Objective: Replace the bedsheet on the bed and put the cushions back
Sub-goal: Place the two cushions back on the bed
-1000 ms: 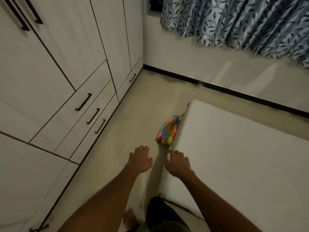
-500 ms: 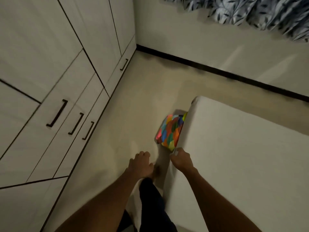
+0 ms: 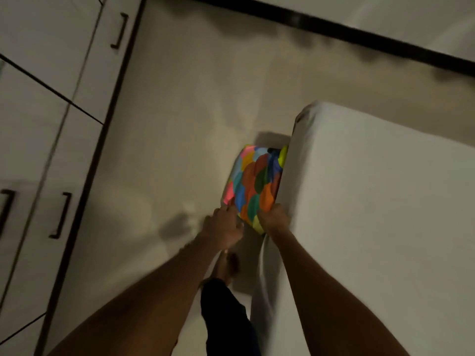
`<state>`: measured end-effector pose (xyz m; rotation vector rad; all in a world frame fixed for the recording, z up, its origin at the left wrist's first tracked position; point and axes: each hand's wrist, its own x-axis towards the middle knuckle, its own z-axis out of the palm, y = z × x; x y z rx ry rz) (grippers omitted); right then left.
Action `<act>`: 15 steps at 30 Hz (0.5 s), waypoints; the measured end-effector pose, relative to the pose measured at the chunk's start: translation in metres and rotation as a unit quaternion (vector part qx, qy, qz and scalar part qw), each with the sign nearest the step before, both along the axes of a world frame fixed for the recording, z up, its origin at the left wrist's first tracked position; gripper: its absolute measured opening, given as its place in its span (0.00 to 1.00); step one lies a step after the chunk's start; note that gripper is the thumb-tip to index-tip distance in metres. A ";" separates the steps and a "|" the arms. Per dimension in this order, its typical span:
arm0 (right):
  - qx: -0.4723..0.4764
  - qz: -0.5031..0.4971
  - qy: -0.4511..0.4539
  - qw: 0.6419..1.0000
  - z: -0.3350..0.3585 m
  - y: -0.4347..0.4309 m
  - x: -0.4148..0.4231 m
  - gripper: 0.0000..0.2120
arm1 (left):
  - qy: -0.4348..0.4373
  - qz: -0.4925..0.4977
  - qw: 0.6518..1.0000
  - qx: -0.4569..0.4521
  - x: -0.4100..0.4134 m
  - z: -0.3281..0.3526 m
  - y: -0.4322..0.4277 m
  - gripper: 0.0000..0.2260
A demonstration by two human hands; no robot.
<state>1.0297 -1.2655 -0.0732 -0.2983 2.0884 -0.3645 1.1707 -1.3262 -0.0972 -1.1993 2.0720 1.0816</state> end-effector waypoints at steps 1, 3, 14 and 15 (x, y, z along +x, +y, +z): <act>-0.020 -0.025 0.009 0.999 -0.015 -0.005 -0.002 0.31 | 0.001 -0.001 1.000 0.001 -0.004 -0.016 -0.004 0.26; -0.036 -0.069 0.018 0.997 -0.057 -0.009 -0.006 0.36 | -0.004 -0.009 1.000 0.012 -0.007 -0.058 -0.006 0.29; 0.057 -0.056 0.167 0.983 -0.168 -0.034 -0.003 0.32 | -0.028 -0.026 0.997 0.064 -0.008 -0.138 -0.005 0.23; 0.045 -0.088 0.176 0.980 -0.175 -0.037 -0.003 0.31 | -0.026 -0.025 0.997 0.063 -0.007 -0.140 -0.006 0.23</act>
